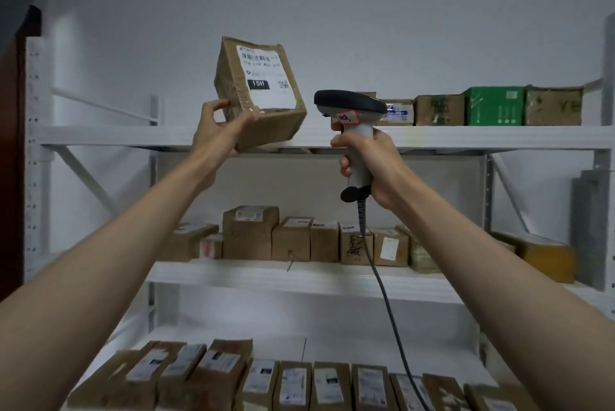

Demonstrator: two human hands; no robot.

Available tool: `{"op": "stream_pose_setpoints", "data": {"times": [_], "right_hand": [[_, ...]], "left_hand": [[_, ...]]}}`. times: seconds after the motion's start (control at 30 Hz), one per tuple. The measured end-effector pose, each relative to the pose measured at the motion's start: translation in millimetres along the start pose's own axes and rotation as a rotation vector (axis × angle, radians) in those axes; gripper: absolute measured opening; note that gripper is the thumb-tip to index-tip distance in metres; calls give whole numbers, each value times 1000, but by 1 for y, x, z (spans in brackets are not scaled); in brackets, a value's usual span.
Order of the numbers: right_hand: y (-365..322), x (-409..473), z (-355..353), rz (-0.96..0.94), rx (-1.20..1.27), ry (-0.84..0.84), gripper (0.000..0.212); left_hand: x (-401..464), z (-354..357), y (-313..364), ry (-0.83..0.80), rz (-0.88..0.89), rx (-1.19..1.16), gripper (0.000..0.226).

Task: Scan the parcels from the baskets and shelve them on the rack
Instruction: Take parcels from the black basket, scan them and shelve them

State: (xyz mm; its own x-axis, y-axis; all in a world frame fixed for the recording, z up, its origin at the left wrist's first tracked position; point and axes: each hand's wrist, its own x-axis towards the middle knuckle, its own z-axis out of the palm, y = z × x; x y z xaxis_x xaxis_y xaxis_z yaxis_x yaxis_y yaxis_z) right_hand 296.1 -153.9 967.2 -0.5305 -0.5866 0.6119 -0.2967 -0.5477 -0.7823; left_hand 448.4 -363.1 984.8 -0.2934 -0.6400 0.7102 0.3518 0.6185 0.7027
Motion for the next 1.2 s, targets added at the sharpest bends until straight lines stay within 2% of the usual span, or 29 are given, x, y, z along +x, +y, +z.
{"op": "stream_pose_setpoints", "data": {"times": [0.13, 0.27, 0.43, 0.7, 0.8, 0.9, 1.03, 1.2], "right_hand": [[6, 27, -14, -16, -56, 51, 32], [9, 53, -22, -18, -136, 105, 32], [14, 78, -32, -51, -275, 120, 25], [32, 92, -45, -58, -277, 163, 20], [34, 95, -52, -70, -289, 185, 20], [34, 96, -57, -76, -308, 209, 21], [38, 96, -63, -82, -314, 223, 17], [43, 97, -62, -81, -316, 236, 15]], "left_hand": [[39, 35, 6, -53, -27, -36, 78], [74, 62, 1, -68, -64, -47, 68], [114, 84, 0, -100, -156, -105, 68], [153, 99, 4, -245, -298, 38, 48], [164, 101, -8, -229, -316, 98, 57], [175, 107, -27, -160, -275, 194, 62], [188, 115, -53, -149, -167, 335, 38], [190, 113, -60, -124, -110, 424, 48]]}}
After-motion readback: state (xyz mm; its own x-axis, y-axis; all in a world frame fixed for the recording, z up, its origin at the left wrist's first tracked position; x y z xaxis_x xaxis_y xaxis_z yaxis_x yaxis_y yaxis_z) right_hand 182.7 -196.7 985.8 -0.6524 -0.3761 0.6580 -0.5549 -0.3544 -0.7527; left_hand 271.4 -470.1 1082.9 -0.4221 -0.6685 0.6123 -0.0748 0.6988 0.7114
